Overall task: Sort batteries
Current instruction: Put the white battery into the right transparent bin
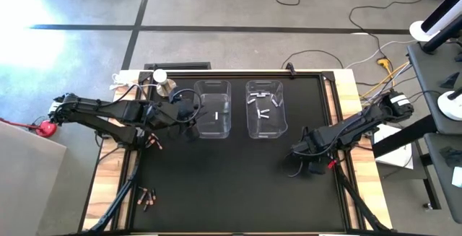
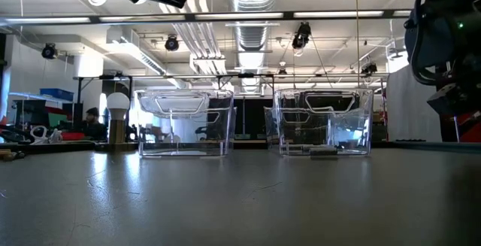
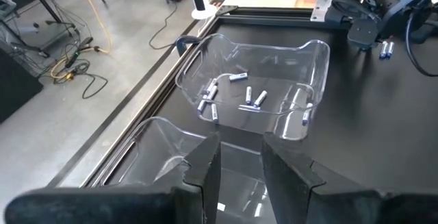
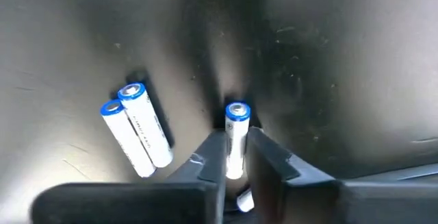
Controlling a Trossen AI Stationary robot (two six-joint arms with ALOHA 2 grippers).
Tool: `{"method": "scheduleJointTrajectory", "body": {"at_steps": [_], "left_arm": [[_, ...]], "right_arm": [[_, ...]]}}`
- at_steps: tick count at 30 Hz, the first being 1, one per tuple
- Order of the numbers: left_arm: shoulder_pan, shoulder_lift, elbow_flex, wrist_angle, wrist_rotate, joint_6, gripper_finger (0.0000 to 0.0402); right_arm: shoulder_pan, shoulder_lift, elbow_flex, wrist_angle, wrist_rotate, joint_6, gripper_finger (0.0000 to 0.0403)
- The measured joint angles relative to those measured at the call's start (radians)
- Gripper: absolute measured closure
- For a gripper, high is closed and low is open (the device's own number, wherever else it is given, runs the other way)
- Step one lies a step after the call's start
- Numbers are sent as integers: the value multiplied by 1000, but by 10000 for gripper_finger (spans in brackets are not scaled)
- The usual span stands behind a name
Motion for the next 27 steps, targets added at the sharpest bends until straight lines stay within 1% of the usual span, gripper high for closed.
{"method": "scheduleJointTrajectory", "body": {"at_steps": [3, 7, 9, 13, 16, 19, 21, 24, 27], "left_arm": [[0, 0, 0, 1, -1, 24, 315], [0, 0, 0, 1, -1, 48, 315], [0, -2, 0, 1, -1, 54, 315], [0, -4, 0, 2, 3, 93, 315], [0, -8, 0, 20, 55, 146, 315], [0, -8, 0, 46, 122, 185, 315], [-1, -6, 0, 48, 141, 200, 315], [0, -5, 0, 48, 138, 203, 315], [0, -7, 0, 47, 130, 199, 315]], "right_arm": [[-2, -30, -1, -2, 26, 20, 383], [-9, -83, 2, -9, 67, 94, 380], [-19, -115, 31, -22, 148, 134, 380], [-57, -199, 121, -73, 253, 178, 380], [-120, -236, 221, -144, 366, 195, 380], [-188, -221, 351, -275, 458, 149, 380], [-236, -192, 449, -327, 522, 86, 380], [-308, -124, 604, -318, 573, -67, 380], [-392, -26, 746, -302, 574, -245, 380]]}}
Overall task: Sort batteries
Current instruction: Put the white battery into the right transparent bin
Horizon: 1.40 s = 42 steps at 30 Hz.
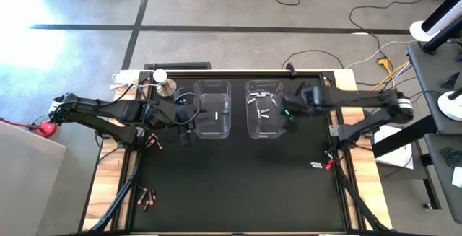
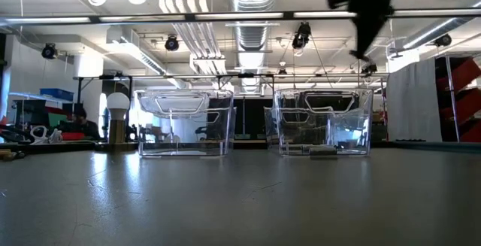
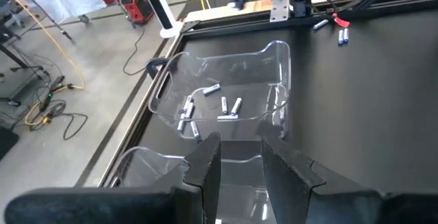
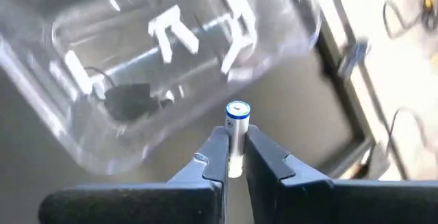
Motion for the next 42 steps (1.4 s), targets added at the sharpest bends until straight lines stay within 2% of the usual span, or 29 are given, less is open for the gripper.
{"method": "scheduleJointTrajectory", "body": {"at_steps": [4, 10, 16, 17, 19, 22, 25, 32, 38, 42], "left_arm": [[0, -10, 0, -8, -1, -59, 315], [0, -38, 1, -147, -8, -247, 315], [35, -34, 87, -344, -65, -398, 315], [49, -31, 105, -352, -39, -408, 315], [91, -30, 129, -341, 80, -416, 315], [144, -30, 135, -234, 230, -421, 315], [162, -30, 111, -125, 255, -419, 315], [161, -29, 85, 83, 110, -416, 315], [161, -30, 84, 102, -59, -339, 315], [161, -36, 84, 103, -98, -345, 315]], "right_arm": [[-108, 134, 121, 97, -76, -262, 380], [-242, 306, 157, 248, -418, -534, 380], [-317, 448, 154, 236, -449, -714, 380], [-323, 465, 154, 240, -475, -740, 380], [-336, 497, 154, 242, -540, -770, 381], [-355, 529, 154, 243, -616, -791, 381], [-368, 546, 154, 245, -623, -819, 381], [-378, 561, 146, 254, -622, -853, 381], [-391, 609, 129, 330, -605, -842, 381], [-391, 639, 124, 328, -606, -853, 381]]}}
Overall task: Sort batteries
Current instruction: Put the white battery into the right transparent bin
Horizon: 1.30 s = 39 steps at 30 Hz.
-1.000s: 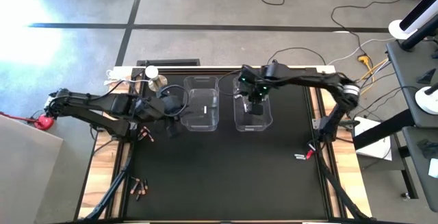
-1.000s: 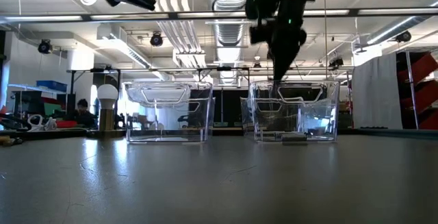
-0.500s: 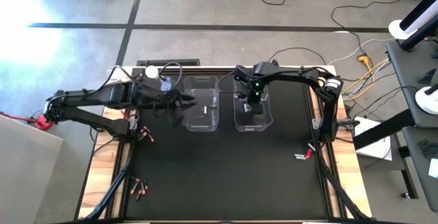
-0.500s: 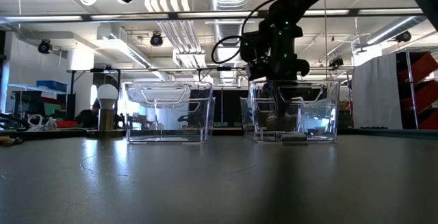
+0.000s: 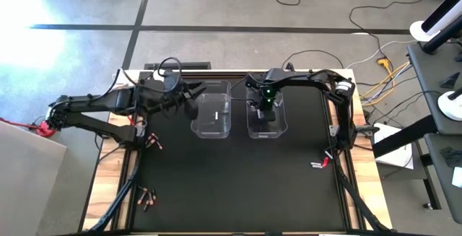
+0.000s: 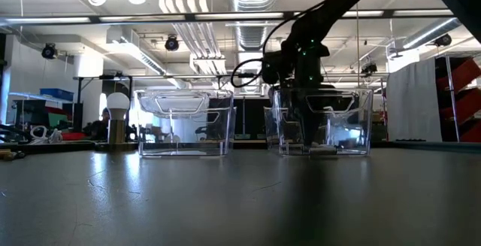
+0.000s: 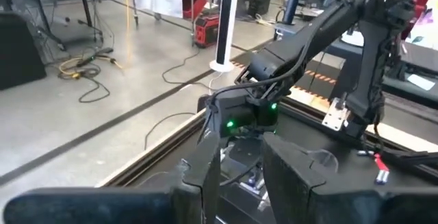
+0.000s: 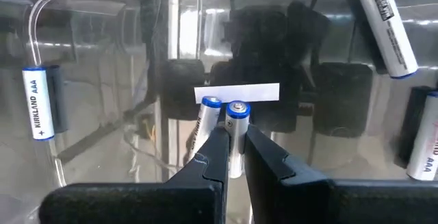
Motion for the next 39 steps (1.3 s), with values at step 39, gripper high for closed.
{"method": "scheduleJointTrajectory", "body": {"at_steps": [39], "left_arm": [[-20, -221, -20, -27, 107, 253, 315]], "right_arm": [[285, -464, 63, -197, 402, 674, 260]]}}
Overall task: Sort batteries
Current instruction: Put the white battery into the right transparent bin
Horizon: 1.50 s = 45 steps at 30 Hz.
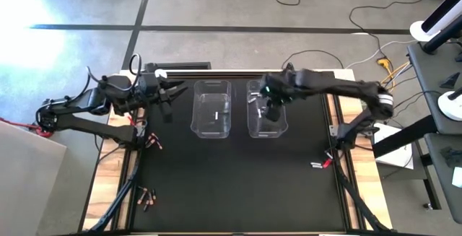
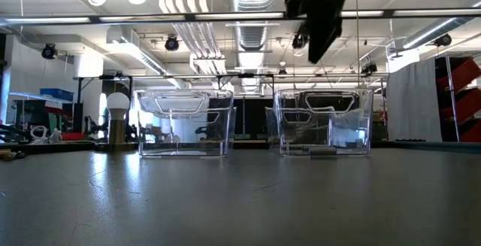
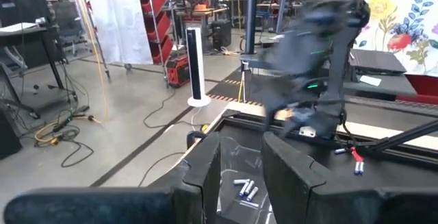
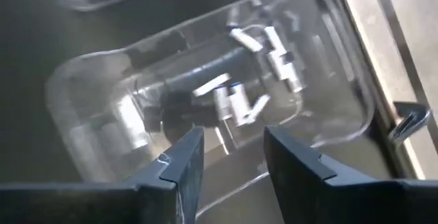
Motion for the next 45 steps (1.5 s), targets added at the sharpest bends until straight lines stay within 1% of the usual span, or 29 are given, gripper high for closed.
{"method": "scheduleJointTrajectory", "body": {"at_steps": [3, 6, 10, 12, 14, 18, 22, 25, 29, 31, 34, 37, 40, 42, 45], "left_arm": [[0, -9, 0, 2, 0, 30, 315], [0, -18, 0, 3, 0, 57, 315], [0, -18, 0, 7, 0, 110, 315], [2, -13, 0, 7, 0, 153, 315], [2, -4, 0, 11, 0, 196, 315], [2, 5, -1, 35, 0, 209, 315], [2, 10, -1, 42, 6, 196, 315], [2, 20, -1, 32, 7, 195, 315], [1, 40, -1, -4, 8, 171, 315], [1, 49, -1, -46, 21, 146, 315], [1, 65, -1, -119, 45, 141, 315], [1, 77, -11, -148, 48, 143, 315], [1, 79, -21, -166, 47, 136, 315], [1, 78, -24, -173, 47, 110, 315], [1, 75, -30, -183, 44, 82, 315]], "right_arm": [[144, -55, -16, -44, 80, 189, 270], [278, -89, -32, -135, 158, 428, 282], [421, -103, -35, -327, 166, 746, 296], [497, -106, -35, -394, 126, 838, 301], [564, -96, -35, -433, 48, 895, 304], [673, -66, -54, -426, -76, 979, 307], [744, -44, -112, -410, -228, 1139, 293], [777, -62, -187, -320, -329, 1187, 270], [803, -97, -291, -174, -390, 1197, 239], [806, -102, -337, -126, -389, 1194, 231], [807, -97, -411, -86, -376, 1144, 228], [808, -80, -492, -51, -309, 1094, 232], [800, -77, -572, -15, -300, 1066, 238], [800, -80, -621, 1, -307, 1090, 243], [798, -112, -687, 15, -317, 1216, 252]]}}
